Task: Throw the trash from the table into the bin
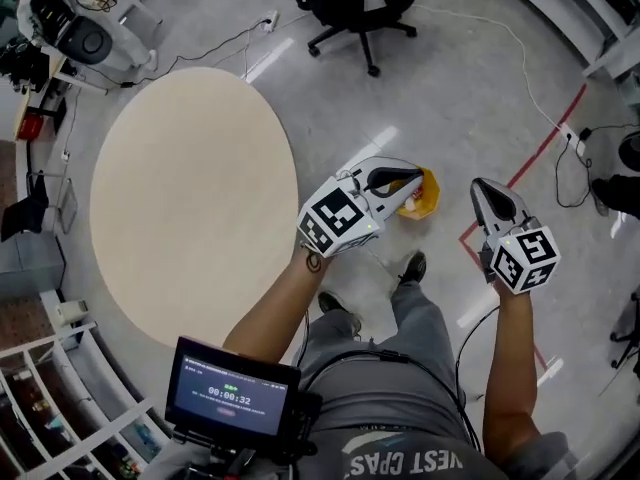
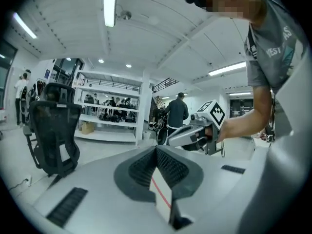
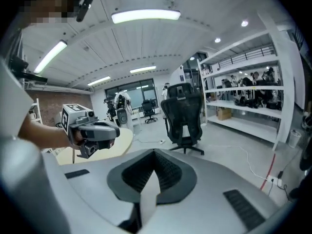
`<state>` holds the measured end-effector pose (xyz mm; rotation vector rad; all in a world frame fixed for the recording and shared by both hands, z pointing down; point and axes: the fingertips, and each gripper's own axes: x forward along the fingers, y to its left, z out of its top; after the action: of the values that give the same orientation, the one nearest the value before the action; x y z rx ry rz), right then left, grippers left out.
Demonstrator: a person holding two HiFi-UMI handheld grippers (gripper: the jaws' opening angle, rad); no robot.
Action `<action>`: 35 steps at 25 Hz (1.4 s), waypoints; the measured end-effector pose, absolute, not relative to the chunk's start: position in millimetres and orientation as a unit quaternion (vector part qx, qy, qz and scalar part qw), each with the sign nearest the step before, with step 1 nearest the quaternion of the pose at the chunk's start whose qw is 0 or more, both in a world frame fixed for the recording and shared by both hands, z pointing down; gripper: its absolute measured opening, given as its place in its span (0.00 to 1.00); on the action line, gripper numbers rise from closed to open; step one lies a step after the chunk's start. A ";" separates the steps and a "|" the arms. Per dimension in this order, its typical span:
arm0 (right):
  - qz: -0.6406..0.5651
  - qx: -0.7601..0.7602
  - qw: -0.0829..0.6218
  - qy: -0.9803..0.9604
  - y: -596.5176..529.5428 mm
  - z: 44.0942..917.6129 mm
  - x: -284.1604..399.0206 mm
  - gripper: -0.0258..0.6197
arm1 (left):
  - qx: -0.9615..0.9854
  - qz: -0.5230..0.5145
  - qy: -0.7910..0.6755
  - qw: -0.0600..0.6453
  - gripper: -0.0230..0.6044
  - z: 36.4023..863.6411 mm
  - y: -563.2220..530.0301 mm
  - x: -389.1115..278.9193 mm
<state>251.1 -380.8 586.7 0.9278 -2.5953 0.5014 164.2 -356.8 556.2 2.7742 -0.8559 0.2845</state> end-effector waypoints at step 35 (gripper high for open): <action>-0.089 -0.063 0.022 -0.994 -86.5 275.6 -113.4 0.05 | 0.843 0.040 -0.532 -0.058 0.10 313.3 -77.0 -140.5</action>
<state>-113.4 -86.5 275.6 -0.1940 -3.0799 -0.2774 -140.5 -77.0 313.3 2.7529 -1.7379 0.1311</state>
